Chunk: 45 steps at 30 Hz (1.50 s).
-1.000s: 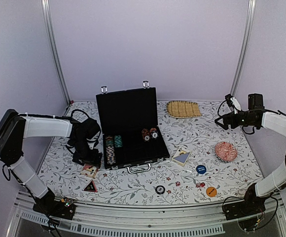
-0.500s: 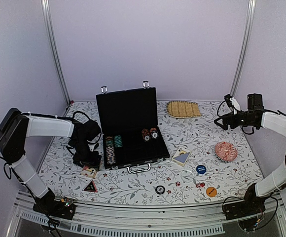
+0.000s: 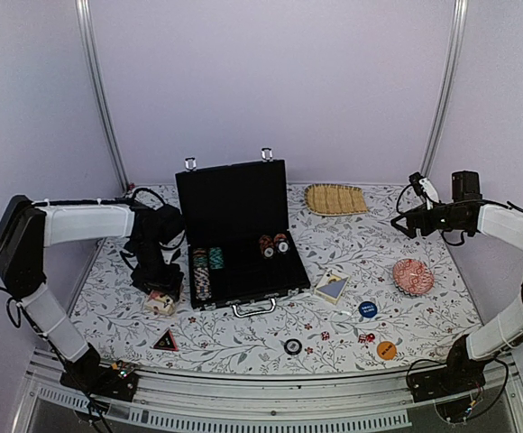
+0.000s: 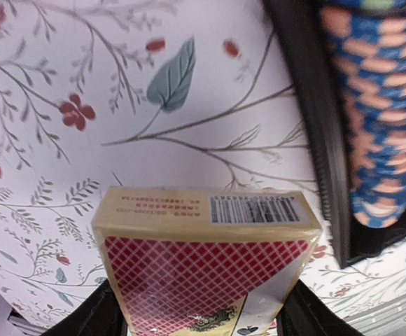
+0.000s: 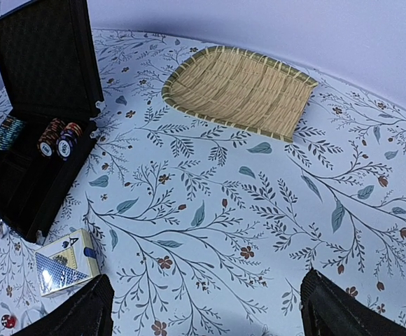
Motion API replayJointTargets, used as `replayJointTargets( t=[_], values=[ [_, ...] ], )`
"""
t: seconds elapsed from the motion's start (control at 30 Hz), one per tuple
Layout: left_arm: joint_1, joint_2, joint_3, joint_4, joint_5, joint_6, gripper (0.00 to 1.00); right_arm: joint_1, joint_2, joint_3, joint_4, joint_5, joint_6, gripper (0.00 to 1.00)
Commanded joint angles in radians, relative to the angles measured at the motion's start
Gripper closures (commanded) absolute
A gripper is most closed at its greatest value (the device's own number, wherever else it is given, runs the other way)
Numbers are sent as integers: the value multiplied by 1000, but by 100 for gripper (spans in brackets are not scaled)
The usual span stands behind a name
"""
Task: Pack up texas hold em set
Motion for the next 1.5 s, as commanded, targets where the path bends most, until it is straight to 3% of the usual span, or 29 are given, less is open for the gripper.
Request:
replayJointTargets(
  t=[0.0,0.33,0.4,0.53,0.67,1.0,1.47],
  values=[
    [-13,-79,147,-75,-26,60,37,10,6,16,-15,-5,-21,7],
    [-91,36,412,56,-94,263,41,17,8,20,-20,-15,-20,7],
    [-119,71,435,106,-82,363,41,20,7,19,-22,-16,-18,7],
    [-185,161,490,180,-192,521,40,19,4,19,-24,-21,-18,7],
    [-198,269,583,195,-225,573,41,19,0,20,-27,-20,-19,7],
    [-238,396,606,311,-296,764,40,19,0,14,-27,0,-24,7],
    [-281,477,634,371,-316,867,40,20,8,13,-30,15,-36,7]
  ],
)
